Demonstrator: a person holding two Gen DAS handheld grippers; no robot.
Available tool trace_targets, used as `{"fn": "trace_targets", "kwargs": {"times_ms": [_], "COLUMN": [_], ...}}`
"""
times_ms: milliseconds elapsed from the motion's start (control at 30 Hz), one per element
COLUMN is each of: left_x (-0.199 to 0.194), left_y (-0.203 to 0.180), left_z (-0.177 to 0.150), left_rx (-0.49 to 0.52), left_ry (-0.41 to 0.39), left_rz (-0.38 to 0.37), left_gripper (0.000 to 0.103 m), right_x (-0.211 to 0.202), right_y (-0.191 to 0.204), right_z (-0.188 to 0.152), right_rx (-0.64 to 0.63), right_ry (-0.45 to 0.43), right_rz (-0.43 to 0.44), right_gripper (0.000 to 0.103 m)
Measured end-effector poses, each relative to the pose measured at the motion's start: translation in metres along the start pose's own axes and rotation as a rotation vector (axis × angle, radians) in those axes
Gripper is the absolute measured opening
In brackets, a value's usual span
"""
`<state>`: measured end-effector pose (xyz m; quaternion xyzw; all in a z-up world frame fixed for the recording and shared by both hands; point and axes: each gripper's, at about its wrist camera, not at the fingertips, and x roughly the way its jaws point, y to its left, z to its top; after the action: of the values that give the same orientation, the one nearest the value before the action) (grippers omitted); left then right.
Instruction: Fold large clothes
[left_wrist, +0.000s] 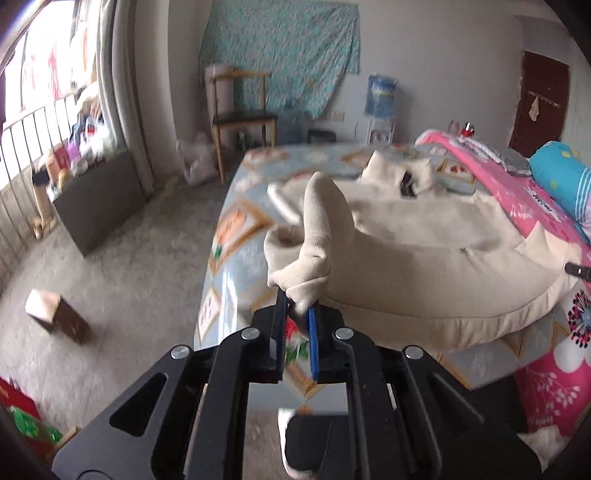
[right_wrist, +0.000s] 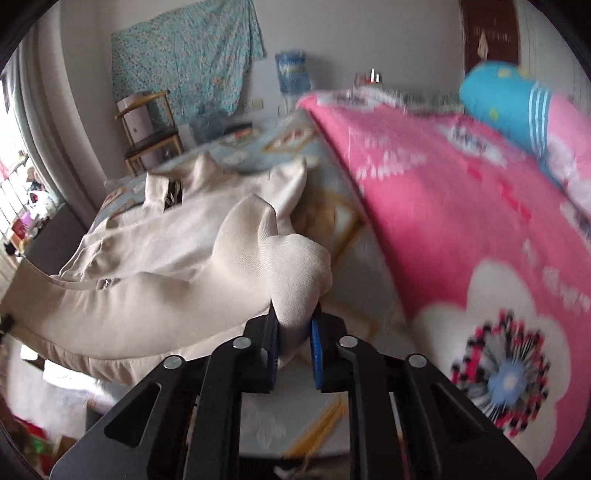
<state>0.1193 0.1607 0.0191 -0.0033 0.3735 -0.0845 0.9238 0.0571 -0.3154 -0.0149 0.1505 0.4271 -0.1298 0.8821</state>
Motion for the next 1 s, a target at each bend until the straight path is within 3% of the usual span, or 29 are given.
{"fn": "trace_targets", "kwargs": {"times_ms": [33, 133, 200, 300, 400, 500, 633, 733, 800, 933, 1000], "left_x": [0.012, 0.044, 0.044, 0.029, 0.03, 0.044, 0.07, 0.086, 0.095, 0.111, 0.111], "left_y": [0.01, 0.037, 0.053, 0.063, 0.058, 0.036, 0.004, -0.012, -0.02, -0.027, -0.026], "left_z": [-0.01, -0.032, -0.037, -0.031, -0.017, -0.008, 0.006, 0.011, 0.011, 0.005, 0.005], "left_rx": [-0.023, -0.117, -0.184, -0.212, -0.179, -0.106, 0.035, 0.131, 0.185, 0.252, 0.242], "left_ry": [0.06, 0.18, 0.182, 0.104, 0.073, 0.105, 0.14, 0.149, 0.163, 0.192, 0.178], "left_rz": [-0.022, -0.048, -0.069, -0.073, -0.087, -0.076, -0.003, 0.026, 0.033, 0.064, 0.057], "left_gripper": [0.015, 0.025, 0.027, 0.026, 0.026, 0.026, 0.027, 0.027, 0.027, 0.027, 0.024], "right_x": [0.01, 0.026, 0.013, -0.012, -0.01, 0.009, 0.04, 0.055, 0.067, 0.087, 0.085], "right_y": [-0.009, -0.042, -0.056, -0.056, -0.034, 0.008, 0.05, 0.057, 0.062, 0.062, 0.066], "right_z": [-0.005, -0.016, -0.014, -0.003, 0.009, 0.014, 0.017, 0.022, 0.023, 0.02, 0.021], "right_rx": [0.016, 0.119, 0.166, 0.134, 0.083, -0.038, -0.182, -0.208, -0.24, -0.254, -0.276], "right_ry": [0.042, 0.135, 0.103, 0.006, -0.005, 0.026, 0.056, 0.089, 0.113, 0.153, 0.143], "right_rz": [0.002, 0.019, 0.038, -0.033, 0.04, 0.094, 0.015, 0.018, 0.006, 0.001, -0.022], "right_gripper": [0.031, 0.038, 0.046, 0.05, 0.051, 0.051, 0.051, 0.051, 0.048, 0.03, 0.008]}}
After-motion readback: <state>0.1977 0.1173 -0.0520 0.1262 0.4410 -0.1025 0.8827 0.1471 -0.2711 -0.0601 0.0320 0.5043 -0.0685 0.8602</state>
